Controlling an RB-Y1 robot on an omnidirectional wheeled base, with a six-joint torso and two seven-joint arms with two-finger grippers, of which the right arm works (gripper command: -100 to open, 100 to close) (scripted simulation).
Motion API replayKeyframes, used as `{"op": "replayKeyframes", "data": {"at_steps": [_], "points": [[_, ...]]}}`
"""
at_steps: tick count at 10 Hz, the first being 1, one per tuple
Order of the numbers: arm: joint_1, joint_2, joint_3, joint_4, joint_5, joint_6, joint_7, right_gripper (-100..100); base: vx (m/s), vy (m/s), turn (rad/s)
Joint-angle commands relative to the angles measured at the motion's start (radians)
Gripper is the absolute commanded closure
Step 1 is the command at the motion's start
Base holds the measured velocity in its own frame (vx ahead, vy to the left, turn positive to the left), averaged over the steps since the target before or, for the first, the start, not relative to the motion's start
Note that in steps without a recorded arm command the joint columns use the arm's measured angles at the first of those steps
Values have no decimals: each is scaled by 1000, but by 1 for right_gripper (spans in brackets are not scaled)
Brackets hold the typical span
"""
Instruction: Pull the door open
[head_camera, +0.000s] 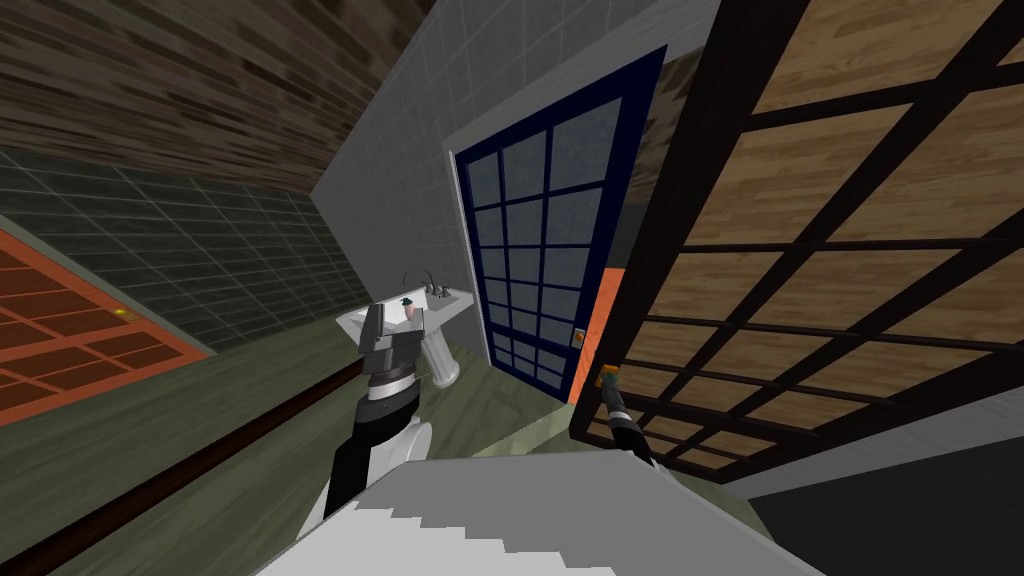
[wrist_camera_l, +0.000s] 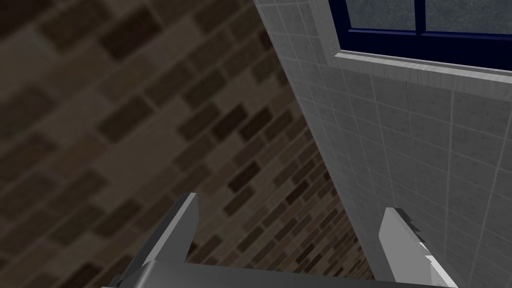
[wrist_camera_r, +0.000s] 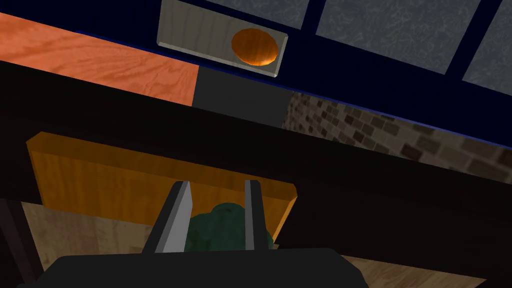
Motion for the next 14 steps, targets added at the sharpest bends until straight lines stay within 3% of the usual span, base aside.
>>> {"op": "replayKeyframes", "data": {"at_steps": [1, 2, 3, 4, 5, 7, 8, 10, 11, 12, 14], "points": [[13, -28, -17, -16, -11, -6, -9, 100, 4, 11, 1], [13, -28, -17, 18, -11, -6, -9, 100, 0, 0, 0], [13, -28, -17, -16, -11, -6, -9, 100, 3, -3, -15], [13, -28, -17, -20, -11, -6, -9, 100, 3, 6, 12], [11, -34, 6, -15, -34, -8, -50, 100, -34, -5, 17], [11, -34, 6, -15, -34, -8, -50, 100, -30, -12, 33], [9, -40, 29, -14, -57, -10, -92, 100, -12, -5, 17], [9, -40, 29, -14, -57, -10, -92, 100, -22, -7, 4], [7, -45, 53, -12, -81, -11, -133, 100, -31, -13, 38], [7, -45, 53, -12, -81, -11, -133, 100, -29, -12, 30], [4, -57, 100, -9, -129, -15, -201, 100, -43, -16, 37]]}}
